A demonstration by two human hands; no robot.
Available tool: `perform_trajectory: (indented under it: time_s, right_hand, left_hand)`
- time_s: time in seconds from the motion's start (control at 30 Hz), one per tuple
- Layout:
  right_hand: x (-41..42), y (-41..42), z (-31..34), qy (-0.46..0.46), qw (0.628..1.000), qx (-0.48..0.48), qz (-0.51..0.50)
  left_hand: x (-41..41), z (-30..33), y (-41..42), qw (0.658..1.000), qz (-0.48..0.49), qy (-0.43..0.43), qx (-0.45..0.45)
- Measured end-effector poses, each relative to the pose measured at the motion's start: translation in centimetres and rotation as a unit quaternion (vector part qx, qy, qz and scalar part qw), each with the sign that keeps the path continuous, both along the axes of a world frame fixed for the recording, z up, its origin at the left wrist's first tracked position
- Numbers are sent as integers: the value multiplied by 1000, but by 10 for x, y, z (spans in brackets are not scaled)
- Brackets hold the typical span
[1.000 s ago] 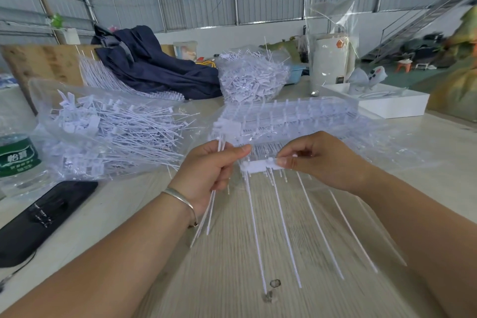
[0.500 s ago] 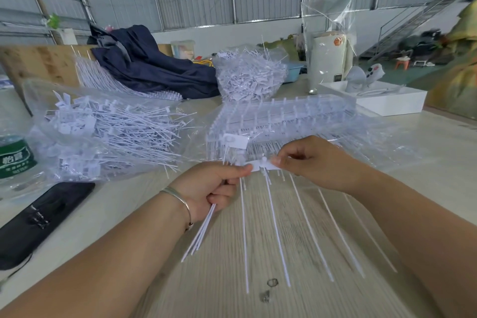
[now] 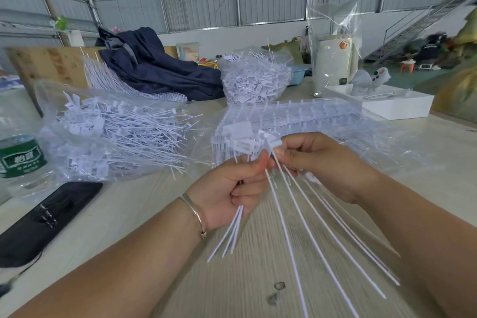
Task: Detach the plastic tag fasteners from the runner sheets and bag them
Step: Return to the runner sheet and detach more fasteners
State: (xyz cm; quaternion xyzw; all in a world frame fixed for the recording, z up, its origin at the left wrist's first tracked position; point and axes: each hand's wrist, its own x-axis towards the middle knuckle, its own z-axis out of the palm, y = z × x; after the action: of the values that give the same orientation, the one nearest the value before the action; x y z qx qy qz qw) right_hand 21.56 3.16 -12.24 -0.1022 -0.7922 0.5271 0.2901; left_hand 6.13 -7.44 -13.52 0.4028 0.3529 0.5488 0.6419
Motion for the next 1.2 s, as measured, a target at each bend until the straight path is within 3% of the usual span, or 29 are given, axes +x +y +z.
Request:
perform_trajectory:
  time_s: [0.17,0.27,0.33,0.4,0.47,0.5,0.57,0.83,0.93,1.0,1.1,1.2]
  right_hand:
    - [-1,-4,0,-6,1000,11,-9]
    - [-1,-1,0,13,996,34,-79]
    - [0,4,0,38,987,68,-143]
    - [1,8,-1,37,974,108,-197]
    - [0,10,-3,0,963,147,-225]
    - [-2,10,-6,-22,958,166,-231]
    - [-5,9,-10,-44,952,189,-238]
    - [-4,16,-12,-84,953,185,-224]
    - [-1,16,-9,-94,963,153,-200]
    - [-1,10,-7,-110,976,127,-140]
    - [-2,1,-4,-91,988,101,-69]
    - [0,0,-2,-58,994,90,-36]
  left_hand:
    - [0,-2,2,1000,17,14,-13]
    - [-1,-3,4,996,82,-31,-30]
    - [-2,-2,5,988,149,-6,-37]
    - [-4,-2,7,961,250,115,-27]
    - [-2,-5,10,886,354,299,1]
    - [0,-7,11,847,378,374,17]
    - [4,-11,13,814,378,439,39]
    - [-2,-11,8,870,330,364,31]
    - [-7,-4,7,946,269,183,-1]
    - [-9,0,5,977,198,76,-15]
    - [-3,0,5,996,88,-9,4]
    - [1,-1,4,999,11,-27,27]
